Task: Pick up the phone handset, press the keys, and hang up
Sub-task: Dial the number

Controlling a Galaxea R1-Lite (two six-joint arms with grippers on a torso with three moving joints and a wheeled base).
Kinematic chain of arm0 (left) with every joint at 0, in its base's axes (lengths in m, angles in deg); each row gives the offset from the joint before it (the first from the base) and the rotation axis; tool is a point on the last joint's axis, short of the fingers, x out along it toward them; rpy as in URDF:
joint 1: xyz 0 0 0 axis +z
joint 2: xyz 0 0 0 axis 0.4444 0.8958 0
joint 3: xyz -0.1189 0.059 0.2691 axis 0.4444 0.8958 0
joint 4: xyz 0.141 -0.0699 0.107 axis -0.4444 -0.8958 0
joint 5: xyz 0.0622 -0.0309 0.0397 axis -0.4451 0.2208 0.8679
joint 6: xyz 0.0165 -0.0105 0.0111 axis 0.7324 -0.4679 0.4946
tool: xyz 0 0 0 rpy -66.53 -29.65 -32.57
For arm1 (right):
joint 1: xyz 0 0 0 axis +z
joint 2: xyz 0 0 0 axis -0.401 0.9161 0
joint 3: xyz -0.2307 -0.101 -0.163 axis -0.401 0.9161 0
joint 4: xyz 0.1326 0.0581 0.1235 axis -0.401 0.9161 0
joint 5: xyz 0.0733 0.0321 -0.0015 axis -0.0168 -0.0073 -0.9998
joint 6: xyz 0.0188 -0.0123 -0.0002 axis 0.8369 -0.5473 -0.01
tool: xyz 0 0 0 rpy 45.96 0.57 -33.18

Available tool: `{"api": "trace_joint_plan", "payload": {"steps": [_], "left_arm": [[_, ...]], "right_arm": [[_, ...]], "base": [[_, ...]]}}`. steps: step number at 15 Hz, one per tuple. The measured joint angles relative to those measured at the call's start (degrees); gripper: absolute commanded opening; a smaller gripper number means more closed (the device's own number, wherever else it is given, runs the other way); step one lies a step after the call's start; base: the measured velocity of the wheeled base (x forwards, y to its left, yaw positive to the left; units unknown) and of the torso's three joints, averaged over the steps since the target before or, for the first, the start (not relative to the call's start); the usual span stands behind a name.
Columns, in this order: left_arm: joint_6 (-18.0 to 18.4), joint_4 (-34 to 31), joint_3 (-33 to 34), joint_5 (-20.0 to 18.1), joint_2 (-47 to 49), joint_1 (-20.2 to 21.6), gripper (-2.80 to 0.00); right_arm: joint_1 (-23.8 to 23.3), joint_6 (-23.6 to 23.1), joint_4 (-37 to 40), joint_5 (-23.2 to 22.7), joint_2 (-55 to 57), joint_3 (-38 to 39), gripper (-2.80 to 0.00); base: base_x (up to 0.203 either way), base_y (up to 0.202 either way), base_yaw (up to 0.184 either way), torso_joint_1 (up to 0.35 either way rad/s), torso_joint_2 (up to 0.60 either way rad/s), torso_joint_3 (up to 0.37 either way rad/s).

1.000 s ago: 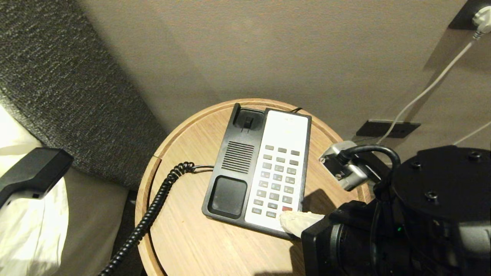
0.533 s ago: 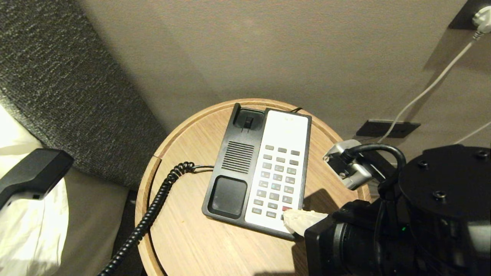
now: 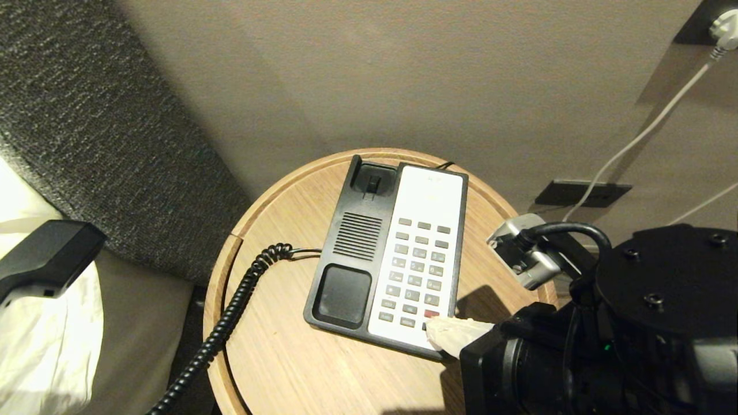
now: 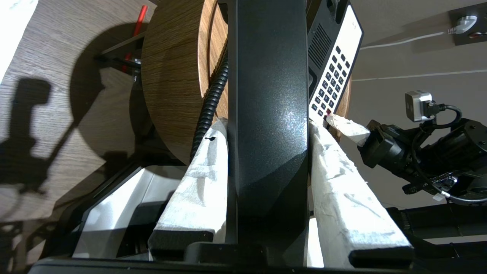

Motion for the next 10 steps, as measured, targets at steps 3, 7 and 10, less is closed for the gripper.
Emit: {"api": "trace_joint_plan", "payload": {"steps": [3,7,10], "left_arm": [[0.00,0.00,0.11,-0.04,-0.11,0.00,-2.80],[0.02,0.00,0.53,0.02,-0.13,0.00,-2.80],[0.01,0.16,1.50,0.02,-0.13,0.00,-2.80]], "right_arm": [[-0.24,-0.06,-0.05,0.00,0.00,0.35,-2.80],[-0.30,-0.03,-0.02,0.06,-0.10,0.10,-2.80],[-0.30,0.07,0.38,0.11,-0.90,-0.09,-2.80]], "base": [[0.000,0.000,0.000,0.000,0.00,0.000],[0.000,0.000,0.000,0.000,0.00,0.000],[0.000,0.000,0.000,0.000,0.00,0.000]]}}
